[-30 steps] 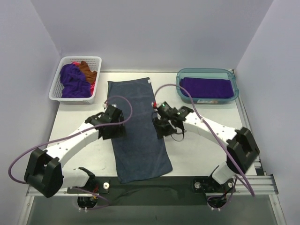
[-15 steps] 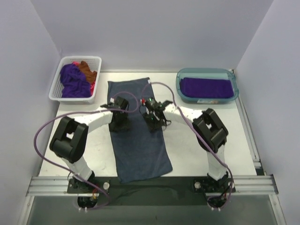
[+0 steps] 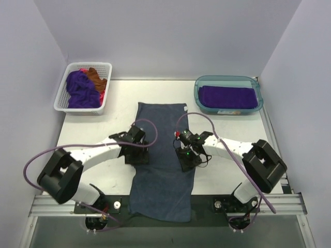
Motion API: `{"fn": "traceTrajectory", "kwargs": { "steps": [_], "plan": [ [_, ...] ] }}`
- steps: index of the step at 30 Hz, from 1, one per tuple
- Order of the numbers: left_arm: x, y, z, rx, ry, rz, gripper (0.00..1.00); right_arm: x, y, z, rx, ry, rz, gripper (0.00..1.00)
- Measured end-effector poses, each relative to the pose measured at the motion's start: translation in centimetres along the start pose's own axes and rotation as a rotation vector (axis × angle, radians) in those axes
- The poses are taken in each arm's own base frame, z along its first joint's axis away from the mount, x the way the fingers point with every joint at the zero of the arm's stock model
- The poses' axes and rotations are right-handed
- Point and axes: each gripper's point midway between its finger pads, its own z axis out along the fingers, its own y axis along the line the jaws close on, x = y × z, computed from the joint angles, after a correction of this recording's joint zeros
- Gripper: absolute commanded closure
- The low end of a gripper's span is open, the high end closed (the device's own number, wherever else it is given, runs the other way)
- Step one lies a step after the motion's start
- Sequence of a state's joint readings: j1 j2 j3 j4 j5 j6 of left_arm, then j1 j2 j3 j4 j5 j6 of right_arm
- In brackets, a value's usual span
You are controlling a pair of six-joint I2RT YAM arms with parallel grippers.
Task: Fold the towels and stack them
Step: Fold the towel
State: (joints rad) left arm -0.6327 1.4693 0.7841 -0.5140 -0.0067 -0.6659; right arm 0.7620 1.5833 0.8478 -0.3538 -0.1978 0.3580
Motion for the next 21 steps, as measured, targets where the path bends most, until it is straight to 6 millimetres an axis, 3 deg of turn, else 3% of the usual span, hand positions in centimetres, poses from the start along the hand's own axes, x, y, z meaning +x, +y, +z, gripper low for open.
{"fn": "traceTrajectory", "kwargs": {
  "steps": [4,7,9,12,14,17,21],
  "plan": [
    [5.0,-0.1,-2.3,0.043,0.124,0.027,0.25,2.9,0.0,-1.6,-0.013,0.072,-0.005,0.56],
    [4.5,0.1,-3.9,0.025,0.117,0.027,0.24,1.3,0.0,-3.6,-0.009,0.043,-0.025,0.56],
    [2.3,-0.3,-5.1,0.016,0.07,0.027,0.26,-2.2,0.0,-5.2,-0.014,-0.042,-0.026,0.57],
    [-3.9,-1.4,-6.3,0.012,-0.05,-0.008,0.3,-9.0,-0.9,-7.8,0.002,-0.195,-0.009,0.57],
    [-7.7,-1.7,-6.1,-0.003,-0.108,-0.026,0.32,-12.5,-1.7,-8.3,0.021,-0.254,-0.003,0.57],
    [-12.2,-2.0,-4.4,-0.044,-0.15,-0.033,0.35,-15.7,-3.1,-6.8,0.057,-0.263,0.012,0.59],
    [-14.8,-2.2,-0.1,-0.095,-0.123,-0.004,0.39,-16.5,-4.0,-2.2,0.085,-0.183,0.02,0.62]
  ]
}}
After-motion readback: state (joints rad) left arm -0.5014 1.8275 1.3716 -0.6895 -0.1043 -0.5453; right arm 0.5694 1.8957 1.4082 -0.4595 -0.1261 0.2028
